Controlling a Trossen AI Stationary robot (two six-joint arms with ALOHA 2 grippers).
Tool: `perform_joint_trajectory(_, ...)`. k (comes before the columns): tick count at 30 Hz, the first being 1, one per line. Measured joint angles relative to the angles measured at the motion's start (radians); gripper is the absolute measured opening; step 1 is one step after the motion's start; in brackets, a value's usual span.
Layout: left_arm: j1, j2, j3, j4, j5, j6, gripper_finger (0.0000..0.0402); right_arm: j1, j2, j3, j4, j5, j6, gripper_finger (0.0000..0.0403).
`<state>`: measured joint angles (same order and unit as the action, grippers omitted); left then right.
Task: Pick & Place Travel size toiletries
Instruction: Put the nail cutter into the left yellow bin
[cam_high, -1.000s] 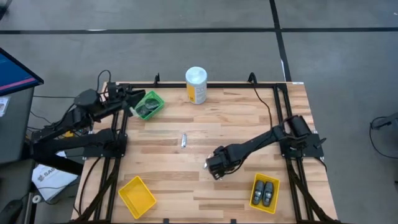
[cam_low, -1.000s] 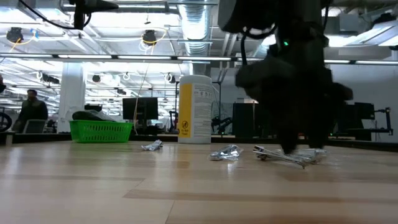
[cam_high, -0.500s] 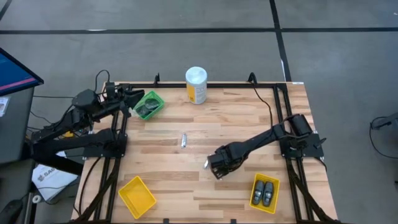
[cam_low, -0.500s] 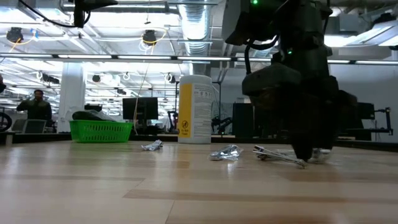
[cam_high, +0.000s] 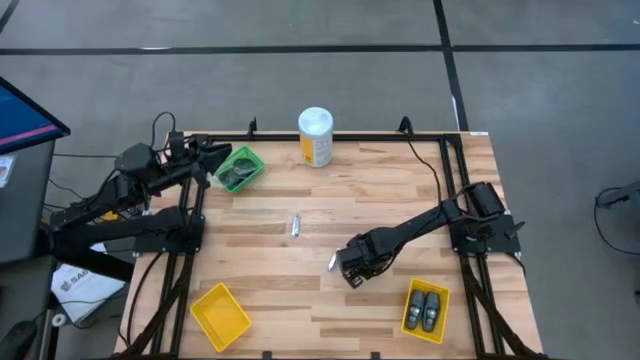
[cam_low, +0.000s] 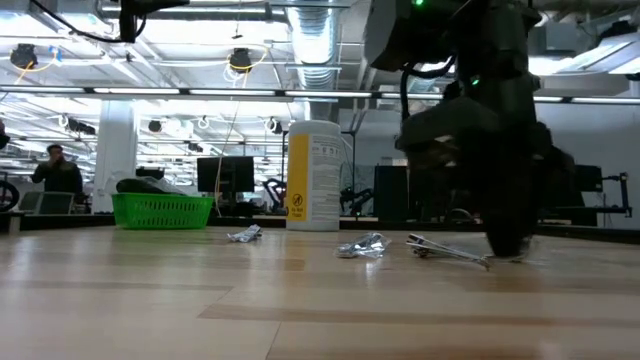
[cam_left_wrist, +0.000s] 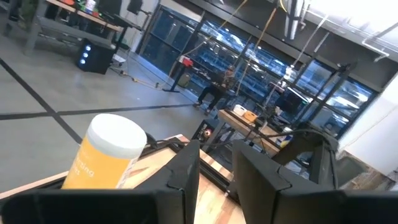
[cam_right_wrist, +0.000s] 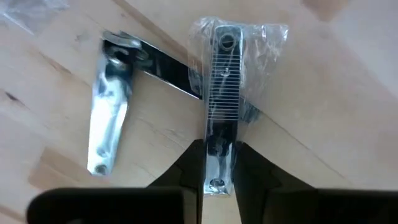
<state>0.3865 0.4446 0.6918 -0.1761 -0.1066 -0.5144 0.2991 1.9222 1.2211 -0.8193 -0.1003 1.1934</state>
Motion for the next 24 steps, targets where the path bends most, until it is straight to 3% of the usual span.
perform_joint_trajectory(8,0.0,0.002,0.0,0.003,0.083,-0.002,0.0088,-0.038,-0.224,0.003,0.051,0.086,-0.005,0.0047)
perform_joint_trajectory(13,0.0,0.008,0.0,0.034,0.199,-0.001,0.0088,-0.075,-0.383,0.004,0.298,0.223,-0.111,0.0049)
perform_joint_trajectory(17,-0.001,0.037,0.0,0.091,0.318,-0.024,0.0094,-0.115,-0.475,0.006,0.526,0.26,-0.256,0.0049)
perform_joint_trajectory(20,-0.015,0.09,0.0,0.191,0.371,-0.034,0.0124,-0.139,-0.509,0.007,0.655,0.258,-0.348,0.0049)
perform_joint_trajectory(24,-0.056,0.199,0.0,0.359,0.376,-0.04,0.0196,-0.163,-0.52,0.012,0.718,0.234,-0.428,0.0049)
